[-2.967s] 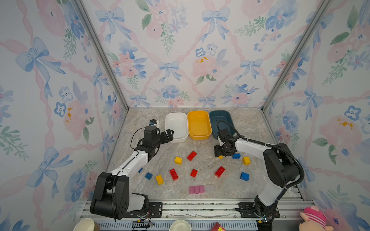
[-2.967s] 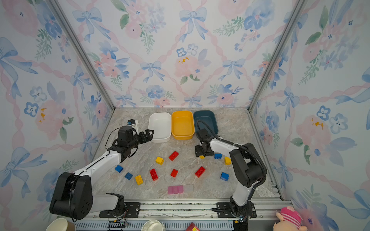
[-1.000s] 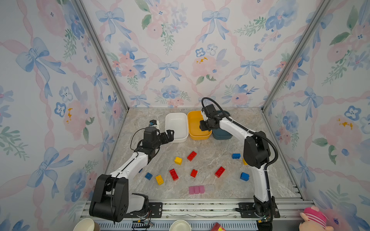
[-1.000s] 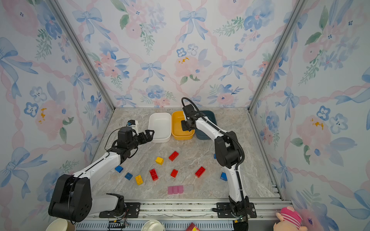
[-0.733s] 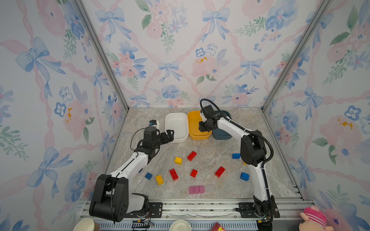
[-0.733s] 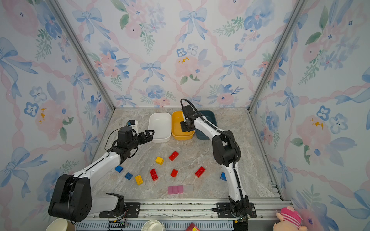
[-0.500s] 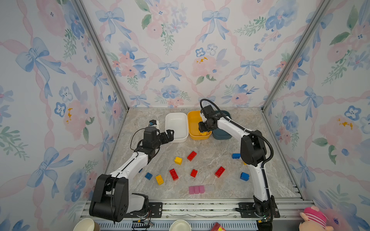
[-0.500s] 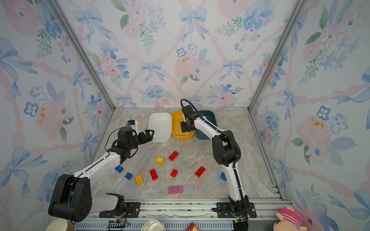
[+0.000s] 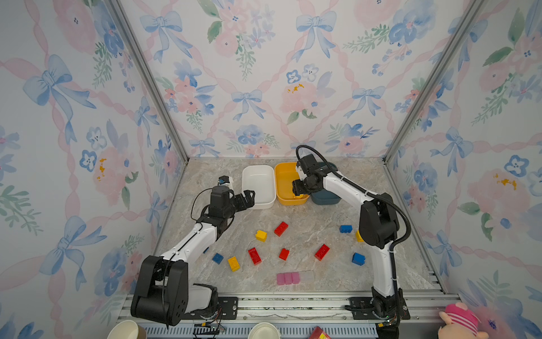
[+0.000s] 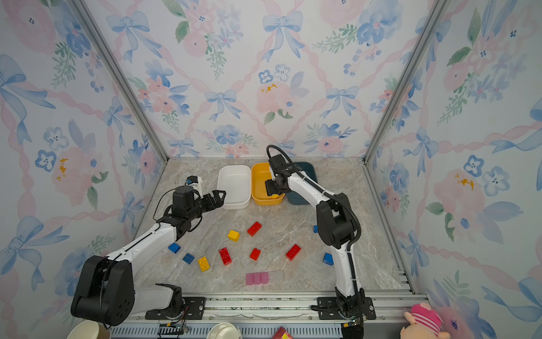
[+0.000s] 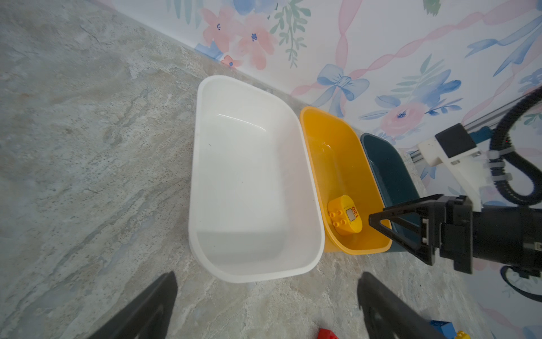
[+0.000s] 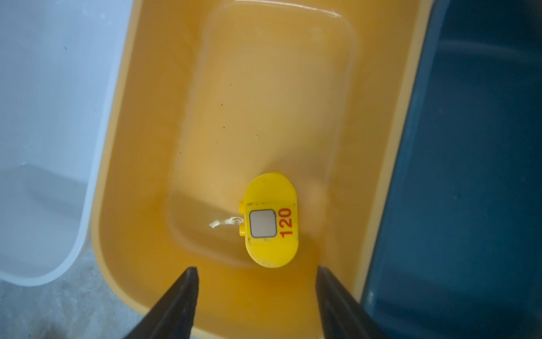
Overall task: Sort the legos into containers by color
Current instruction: 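Move the right gripper down to the blue 2x2 brick near the robot, then lower the right gripper onto the blue 2x2 brick and close it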
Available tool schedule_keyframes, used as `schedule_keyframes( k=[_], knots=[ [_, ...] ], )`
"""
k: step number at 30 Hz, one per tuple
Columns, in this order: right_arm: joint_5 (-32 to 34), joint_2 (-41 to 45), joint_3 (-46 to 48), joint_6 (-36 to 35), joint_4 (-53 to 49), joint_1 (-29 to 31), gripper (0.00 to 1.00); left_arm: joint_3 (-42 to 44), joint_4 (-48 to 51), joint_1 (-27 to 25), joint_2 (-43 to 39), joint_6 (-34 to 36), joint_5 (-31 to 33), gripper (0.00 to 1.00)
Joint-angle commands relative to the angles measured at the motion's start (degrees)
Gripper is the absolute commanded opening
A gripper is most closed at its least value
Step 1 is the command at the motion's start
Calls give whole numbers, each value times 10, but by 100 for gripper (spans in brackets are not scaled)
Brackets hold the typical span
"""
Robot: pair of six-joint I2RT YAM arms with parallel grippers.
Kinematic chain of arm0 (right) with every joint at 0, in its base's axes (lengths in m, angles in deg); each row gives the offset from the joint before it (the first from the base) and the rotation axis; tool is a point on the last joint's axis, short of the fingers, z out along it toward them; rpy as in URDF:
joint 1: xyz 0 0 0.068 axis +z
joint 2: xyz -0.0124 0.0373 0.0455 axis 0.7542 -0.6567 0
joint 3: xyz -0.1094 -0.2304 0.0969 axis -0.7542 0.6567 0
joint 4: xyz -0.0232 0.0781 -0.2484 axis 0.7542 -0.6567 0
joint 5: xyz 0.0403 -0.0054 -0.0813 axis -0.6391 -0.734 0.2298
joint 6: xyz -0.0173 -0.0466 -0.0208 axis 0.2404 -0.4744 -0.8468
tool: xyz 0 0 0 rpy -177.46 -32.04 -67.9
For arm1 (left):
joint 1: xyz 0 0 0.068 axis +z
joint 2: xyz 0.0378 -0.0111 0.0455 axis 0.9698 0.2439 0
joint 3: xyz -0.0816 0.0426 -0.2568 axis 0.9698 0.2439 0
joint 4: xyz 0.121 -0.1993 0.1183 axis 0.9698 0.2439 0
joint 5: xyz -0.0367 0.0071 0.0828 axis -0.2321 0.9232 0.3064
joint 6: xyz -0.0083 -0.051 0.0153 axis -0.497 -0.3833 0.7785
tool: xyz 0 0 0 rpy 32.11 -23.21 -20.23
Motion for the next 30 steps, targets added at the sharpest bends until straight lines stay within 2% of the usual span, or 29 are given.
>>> schedule_keyframes(
  k=[1,5,11,14,20,30],
  knots=[
    [11,80,52,0,2,2,71,8,-13,-3,-5,-5,-5,98],
    [16,154,139,1,6,-7,83,8,-16,-3,-3,-4,-11,98],
    [22,257,265,0,-12,-43,92,8,-22,-4,-1,-5,-19,98],
    [18,306,320,-3,-24,-71,94,8,-25,-5,0,-6,-21,98],
    [11,345,409,0,-38,-115,94,8,-28,-6,2,-9,-23,98],
    [19,329,476,6,-16,-160,92,8,-29,-7,6,-10,-25,98]
  ],
)
